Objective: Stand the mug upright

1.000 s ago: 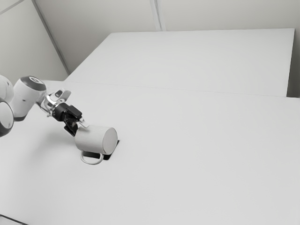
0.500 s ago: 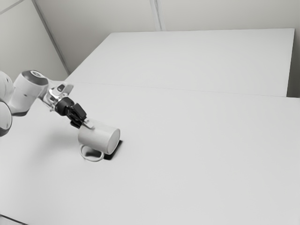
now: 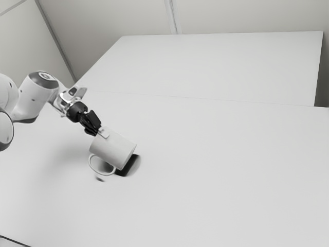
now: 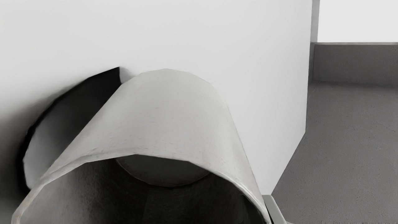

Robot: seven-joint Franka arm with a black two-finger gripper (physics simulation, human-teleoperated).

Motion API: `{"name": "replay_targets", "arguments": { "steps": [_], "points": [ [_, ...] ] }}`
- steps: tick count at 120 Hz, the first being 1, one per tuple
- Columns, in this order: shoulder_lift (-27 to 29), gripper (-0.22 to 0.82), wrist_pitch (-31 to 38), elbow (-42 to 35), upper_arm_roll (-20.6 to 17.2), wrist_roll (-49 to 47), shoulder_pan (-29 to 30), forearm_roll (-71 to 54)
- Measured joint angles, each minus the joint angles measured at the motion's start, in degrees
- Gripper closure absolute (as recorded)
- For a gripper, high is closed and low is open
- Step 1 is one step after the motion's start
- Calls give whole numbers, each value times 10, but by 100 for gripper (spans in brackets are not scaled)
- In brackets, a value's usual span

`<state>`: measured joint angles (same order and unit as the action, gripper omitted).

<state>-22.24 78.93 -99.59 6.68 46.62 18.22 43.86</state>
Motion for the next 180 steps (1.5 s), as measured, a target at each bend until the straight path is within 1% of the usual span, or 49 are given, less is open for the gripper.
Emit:
{"name": "replay_targets", "arguments": {
  "steps": [17,30,37,47,57,71,86,100,118,154,165,180],
  "points": [
    [6,78,1,-2,0,-4,-1,1],
    [44,78,19,-12,1,-9,-12,-6],
    [81,78,44,-31,1,-12,-30,-26],
    [136,78,98,-66,1,-15,-70,-82],
    [173,78,157,-101,-1,-19,-103,-145],
    [215,79,220,-130,-32,-36,-107,-251],
    [239,79,258,-154,-67,-70,-111,-360],
    [244,79,278,-170,-90,-110,-129,-442],
    [236,79,287,-175,-116,-164,-161,-514],
    [202,79,277,-164,-130,-250,-239,-545],
    [198,79,281,-159,-131,-272,-230,-538],
    [191,79,293,-153,-130,-297,-179,-531]
  ]
}}
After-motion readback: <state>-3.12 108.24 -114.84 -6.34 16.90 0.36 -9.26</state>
